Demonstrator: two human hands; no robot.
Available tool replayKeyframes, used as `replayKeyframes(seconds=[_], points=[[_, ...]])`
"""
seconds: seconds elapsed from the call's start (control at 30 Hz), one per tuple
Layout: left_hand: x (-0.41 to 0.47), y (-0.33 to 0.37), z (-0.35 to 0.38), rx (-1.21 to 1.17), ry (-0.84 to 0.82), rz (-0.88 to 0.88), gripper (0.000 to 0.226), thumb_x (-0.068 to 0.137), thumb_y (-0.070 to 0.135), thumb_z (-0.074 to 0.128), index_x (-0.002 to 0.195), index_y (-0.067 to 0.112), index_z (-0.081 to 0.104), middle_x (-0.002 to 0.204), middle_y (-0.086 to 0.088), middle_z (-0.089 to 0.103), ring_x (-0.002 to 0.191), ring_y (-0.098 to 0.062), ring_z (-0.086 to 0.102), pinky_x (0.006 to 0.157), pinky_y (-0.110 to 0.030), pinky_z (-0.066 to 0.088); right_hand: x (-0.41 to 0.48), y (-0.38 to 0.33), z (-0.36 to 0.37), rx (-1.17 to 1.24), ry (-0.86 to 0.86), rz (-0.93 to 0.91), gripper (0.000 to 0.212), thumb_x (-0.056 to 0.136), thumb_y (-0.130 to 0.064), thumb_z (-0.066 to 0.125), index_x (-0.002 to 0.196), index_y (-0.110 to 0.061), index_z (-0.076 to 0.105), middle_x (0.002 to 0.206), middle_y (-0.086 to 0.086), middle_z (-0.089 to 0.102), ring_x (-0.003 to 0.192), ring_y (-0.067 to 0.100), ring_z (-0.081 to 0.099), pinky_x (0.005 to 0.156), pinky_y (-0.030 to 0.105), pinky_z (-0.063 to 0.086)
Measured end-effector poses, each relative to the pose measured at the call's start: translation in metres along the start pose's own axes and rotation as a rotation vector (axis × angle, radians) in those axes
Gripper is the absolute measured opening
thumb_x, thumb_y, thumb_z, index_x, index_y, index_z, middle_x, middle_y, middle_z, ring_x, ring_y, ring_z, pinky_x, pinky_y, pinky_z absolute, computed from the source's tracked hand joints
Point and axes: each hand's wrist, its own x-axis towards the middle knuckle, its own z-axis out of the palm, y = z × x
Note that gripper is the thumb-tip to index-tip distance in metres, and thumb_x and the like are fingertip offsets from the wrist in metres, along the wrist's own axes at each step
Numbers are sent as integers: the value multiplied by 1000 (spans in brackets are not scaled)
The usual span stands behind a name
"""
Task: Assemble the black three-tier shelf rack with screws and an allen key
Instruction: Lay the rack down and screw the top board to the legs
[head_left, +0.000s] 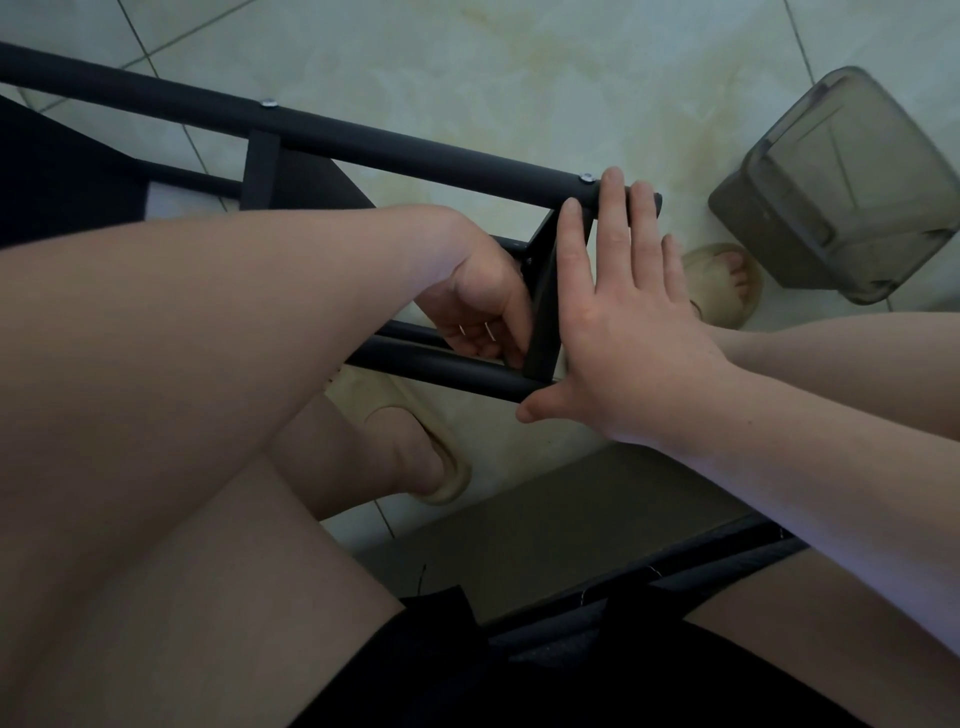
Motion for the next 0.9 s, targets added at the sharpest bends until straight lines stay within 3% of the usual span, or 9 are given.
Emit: replayKeyframes(seconds=[0.13,0.67,0.77,0.9], points=[[0,3,1,-11,-16,-6,9,89,7,63,86,13,69,67,4,65,60,-7,54,58,-18,47,0,0,1,4,4,-2,156,62,-74,80,155,-4,-24,158,25,-35,148,45,-29,124,59,-3],[0,3,0,-35,-30,24,13,88,4,62,99,11,67,77,2,67,70,-10,58,71,-23,48,0,0,1,4,3,-2,156,62,-73,81,155,-5,-25,158,25,-36,148,45,-30,123,59,-4],[-3,1,-1,-46,-43,28,21,79,11,70,100,14,69,78,4,69,70,-9,62,70,-23,48,1,1,1,3,2,-2,156,62,-74,80,155,-5,-25,158,25,-37,148,45,-31,124,59,-3],[-4,-1,0,-27,-42,4,31,62,24,76,92,16,73,73,5,68,61,-7,61,58,-19,50,1,1,1,4,-1,1,157,62,-73,80,154,-5,-26,158,25,-37,148,44,-31,123,59,-4]])
